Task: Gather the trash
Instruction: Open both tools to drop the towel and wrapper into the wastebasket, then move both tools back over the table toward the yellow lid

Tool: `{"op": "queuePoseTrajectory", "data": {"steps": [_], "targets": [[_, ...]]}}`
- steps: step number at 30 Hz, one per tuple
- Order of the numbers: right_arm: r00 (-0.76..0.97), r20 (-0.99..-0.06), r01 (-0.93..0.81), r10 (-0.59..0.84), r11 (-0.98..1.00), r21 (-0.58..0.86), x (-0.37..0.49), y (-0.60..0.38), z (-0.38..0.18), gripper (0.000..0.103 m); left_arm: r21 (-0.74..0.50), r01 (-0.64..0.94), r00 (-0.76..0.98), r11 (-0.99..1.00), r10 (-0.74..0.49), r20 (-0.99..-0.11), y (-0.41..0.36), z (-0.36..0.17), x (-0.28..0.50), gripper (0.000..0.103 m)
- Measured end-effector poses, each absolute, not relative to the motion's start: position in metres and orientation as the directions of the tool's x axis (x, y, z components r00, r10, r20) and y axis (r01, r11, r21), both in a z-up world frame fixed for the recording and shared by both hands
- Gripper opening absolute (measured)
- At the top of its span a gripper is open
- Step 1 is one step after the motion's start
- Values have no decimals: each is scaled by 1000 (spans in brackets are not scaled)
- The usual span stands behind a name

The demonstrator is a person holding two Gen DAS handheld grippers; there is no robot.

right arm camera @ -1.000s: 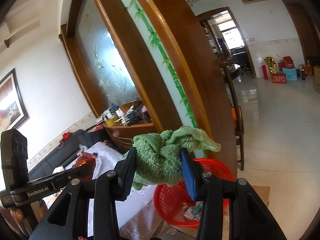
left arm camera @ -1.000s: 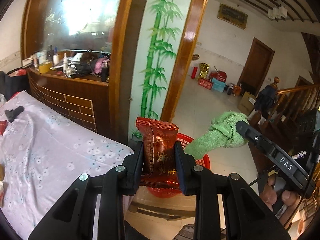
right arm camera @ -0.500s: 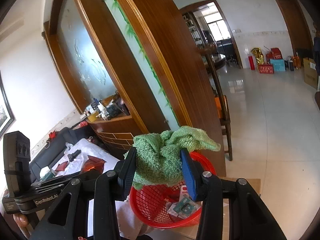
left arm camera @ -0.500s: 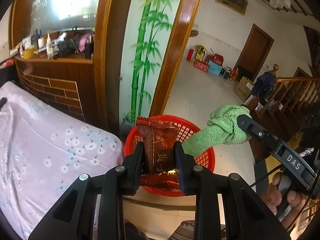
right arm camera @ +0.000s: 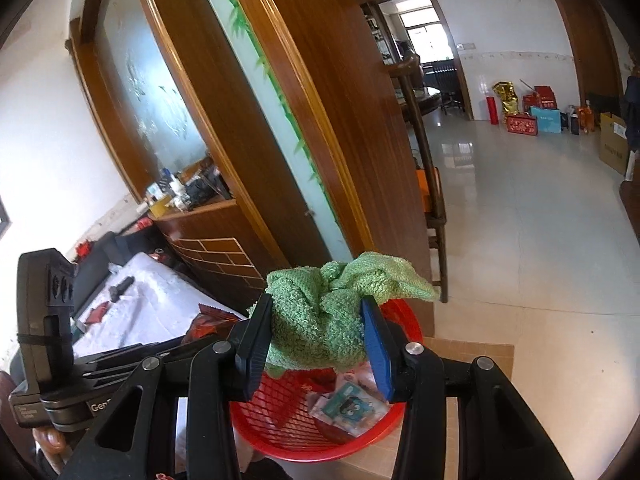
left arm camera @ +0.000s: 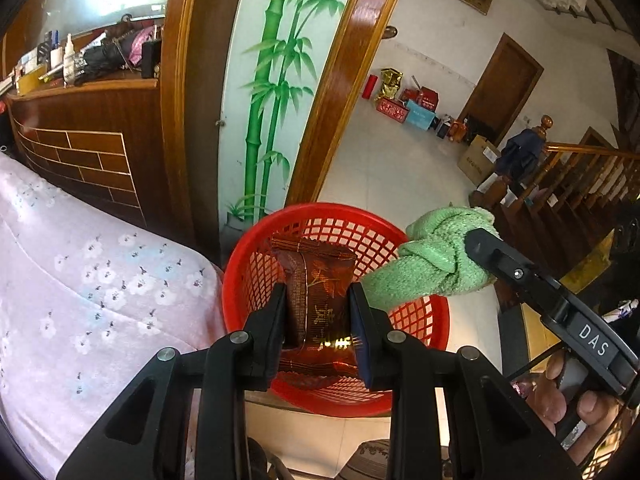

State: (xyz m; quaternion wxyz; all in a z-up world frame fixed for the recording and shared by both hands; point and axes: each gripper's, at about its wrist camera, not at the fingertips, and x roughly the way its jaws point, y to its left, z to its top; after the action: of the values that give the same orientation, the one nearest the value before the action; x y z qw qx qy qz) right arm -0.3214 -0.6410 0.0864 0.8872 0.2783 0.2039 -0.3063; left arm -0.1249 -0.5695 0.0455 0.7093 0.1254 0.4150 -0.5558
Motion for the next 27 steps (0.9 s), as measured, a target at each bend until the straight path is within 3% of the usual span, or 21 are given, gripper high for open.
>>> {"op": "queuePoseTrajectory", "data": {"steps": [2,3,5,10,12,16,27], "targets": [[729,-545,655,-415,654,378,-320,-644,80,50,-300,885,28,355,-685,-728,-567,42,-123,36],[725,-557,656,-405,653,379,-318,-645,77,52,-309,881,23,358,-686,-728,-565,42,-122,50],[719,-564,662,-406,646,379,-318,-645,76,58,-307,877,42,368,-696,-716,-557,48,-121,63],[739,-523,649,-424,655,387,-327,-633,92,62,-238,888,151,394,-738,-658,-520,86,-126,64],[750,-507,637,-426,671,379,-326,-624,101,63,-217,879,209,425,-751,-627,-493,103,-126,72],[786,-467,589,-406,723,362,-318,-596,120,71,-171,852,319,495,-750,-579,-438,127,-127,76],[884,-407,376,-231,868,324,-253,-500,149,81,-73,603,661,794,-549,-512,-257,153,-101,80]]}}
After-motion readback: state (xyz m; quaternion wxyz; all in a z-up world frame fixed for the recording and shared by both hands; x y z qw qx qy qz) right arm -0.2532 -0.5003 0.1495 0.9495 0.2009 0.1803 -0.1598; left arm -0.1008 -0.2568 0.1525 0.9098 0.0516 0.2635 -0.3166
